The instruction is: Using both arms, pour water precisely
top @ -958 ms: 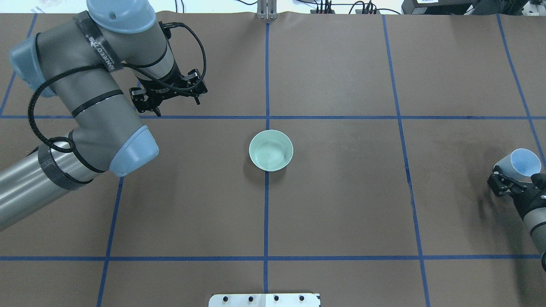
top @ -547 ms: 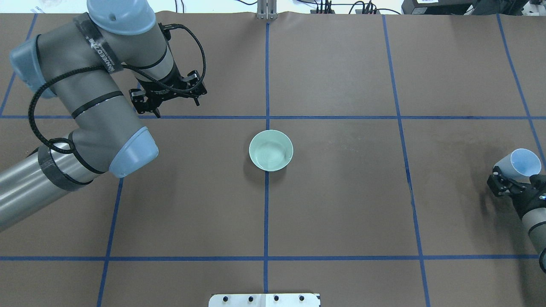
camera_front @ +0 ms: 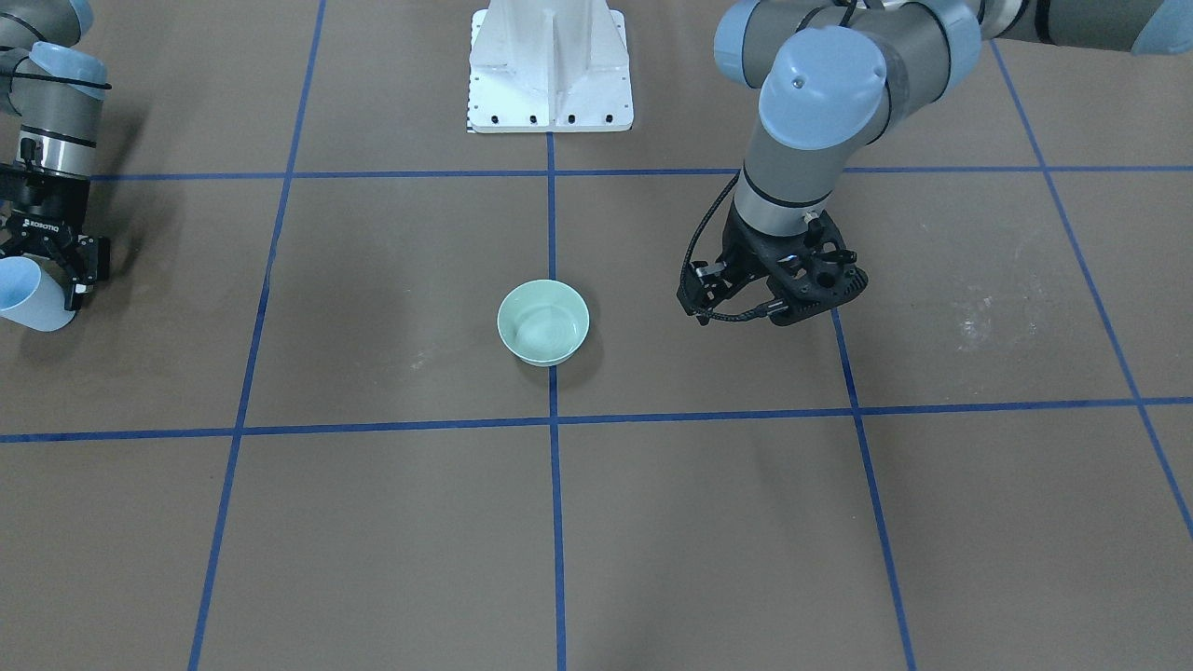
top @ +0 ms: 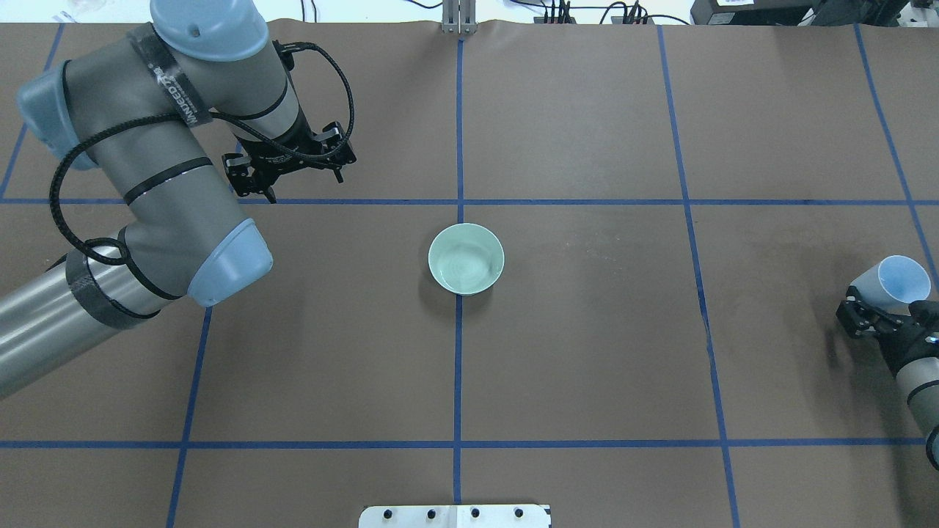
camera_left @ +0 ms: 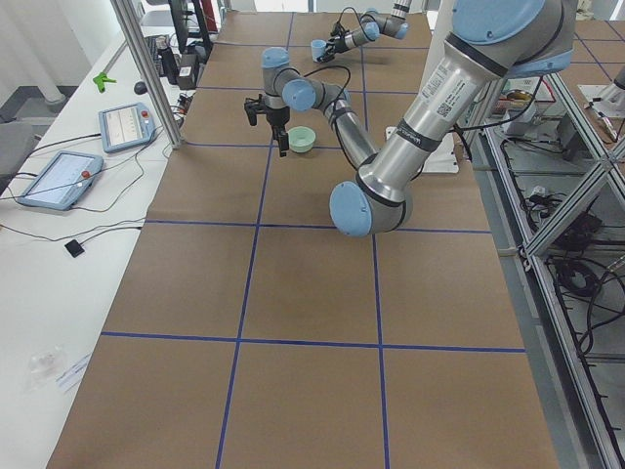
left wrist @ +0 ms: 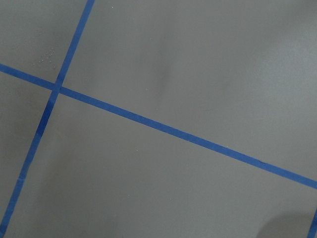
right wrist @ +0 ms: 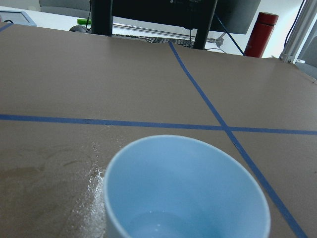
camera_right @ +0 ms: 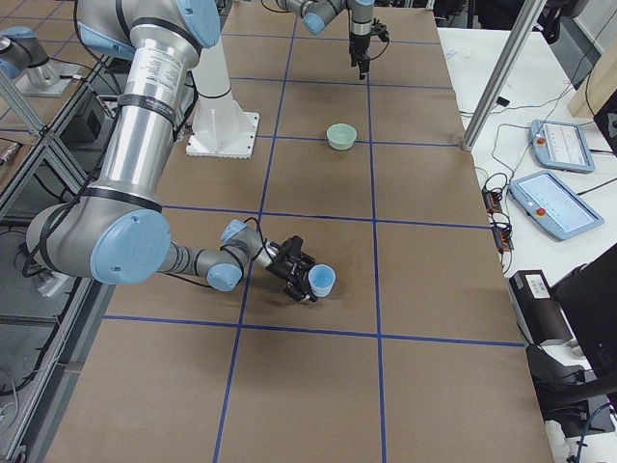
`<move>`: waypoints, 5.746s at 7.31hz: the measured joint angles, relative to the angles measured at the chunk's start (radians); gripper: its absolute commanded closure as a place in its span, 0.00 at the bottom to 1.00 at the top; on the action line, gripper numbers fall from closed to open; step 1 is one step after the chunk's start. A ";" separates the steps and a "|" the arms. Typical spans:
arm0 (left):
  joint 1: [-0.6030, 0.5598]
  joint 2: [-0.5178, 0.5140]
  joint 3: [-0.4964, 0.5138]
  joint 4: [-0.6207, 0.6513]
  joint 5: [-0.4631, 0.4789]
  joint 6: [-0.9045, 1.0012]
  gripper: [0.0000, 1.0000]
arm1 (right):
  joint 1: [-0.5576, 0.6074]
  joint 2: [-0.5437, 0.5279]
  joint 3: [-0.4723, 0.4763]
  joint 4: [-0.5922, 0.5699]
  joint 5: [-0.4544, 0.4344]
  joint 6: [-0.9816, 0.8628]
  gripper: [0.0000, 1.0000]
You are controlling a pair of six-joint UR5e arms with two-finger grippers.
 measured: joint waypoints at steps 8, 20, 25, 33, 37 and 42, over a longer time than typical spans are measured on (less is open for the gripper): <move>0.002 -0.001 0.000 0.000 0.000 -0.001 0.00 | 0.032 0.004 0.002 0.029 0.006 -0.010 1.00; -0.007 -0.002 -0.021 -0.002 -0.002 0.027 0.00 | 0.409 0.412 0.009 0.428 0.683 -0.863 1.00; -0.109 0.183 -0.139 -0.007 -0.005 0.414 0.00 | 0.290 0.575 0.122 0.140 0.768 -0.916 1.00; -0.249 0.280 -0.156 -0.008 -0.012 0.674 0.00 | 0.146 0.826 0.279 -0.553 0.876 -1.063 1.00; -0.276 0.299 -0.152 -0.010 -0.012 0.706 0.00 | 0.229 0.966 0.258 -0.884 1.088 -1.129 1.00; -0.283 0.305 -0.152 -0.010 -0.012 0.707 0.00 | 0.249 1.134 0.112 -1.123 1.194 -1.140 1.00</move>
